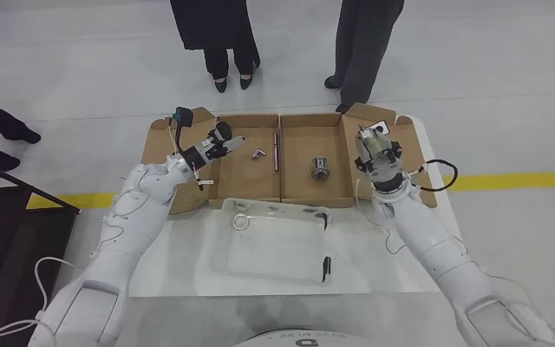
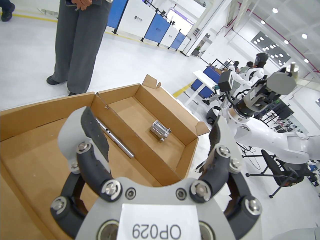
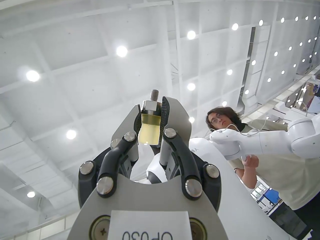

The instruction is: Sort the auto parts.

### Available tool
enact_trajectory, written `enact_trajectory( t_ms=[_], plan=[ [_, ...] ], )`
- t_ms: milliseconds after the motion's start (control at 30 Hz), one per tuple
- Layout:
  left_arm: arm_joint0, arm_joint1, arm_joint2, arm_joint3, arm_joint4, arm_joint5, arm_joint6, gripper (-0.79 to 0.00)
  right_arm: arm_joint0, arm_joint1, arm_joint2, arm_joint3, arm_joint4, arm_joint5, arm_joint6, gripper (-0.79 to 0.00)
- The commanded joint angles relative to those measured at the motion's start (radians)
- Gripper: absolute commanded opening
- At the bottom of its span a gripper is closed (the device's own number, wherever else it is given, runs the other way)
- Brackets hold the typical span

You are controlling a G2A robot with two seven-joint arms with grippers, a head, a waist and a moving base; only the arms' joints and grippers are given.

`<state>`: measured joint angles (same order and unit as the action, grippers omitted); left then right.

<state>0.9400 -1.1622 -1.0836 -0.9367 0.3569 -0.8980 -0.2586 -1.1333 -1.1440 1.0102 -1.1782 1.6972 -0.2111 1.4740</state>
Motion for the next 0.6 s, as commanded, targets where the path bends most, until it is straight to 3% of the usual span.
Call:
enact_trajectory(
  t_ms=[0,267,467,567],
  plan=[
    [0.0,0.0,0.0,0.0,0.0,0.0,0.0,0.0,-0.005,-0.003,0.009,-0.002,-0.007,-0.005,0.003,-0.785],
    [0.0,0.0,0.0,0.0,0.0,0.0,0.0,0.0,-0.044,-0.008,0.078,-0.039,-0.13,-0.19,-0.06,-0.785],
    [0.0,0.0,0.0,0.0,0.0,0.0,0.0,0.0,-0.11,-0.007,0.165,-0.134,-0.401,-0.479,-0.344,-0.785],
    [0.0,0.0,0.0,0.0,0.0,0.0,0.0,0.0,-0.141,-0.009,0.177,-0.177,-0.48,-0.534,-0.417,-0.785]
  ],
)
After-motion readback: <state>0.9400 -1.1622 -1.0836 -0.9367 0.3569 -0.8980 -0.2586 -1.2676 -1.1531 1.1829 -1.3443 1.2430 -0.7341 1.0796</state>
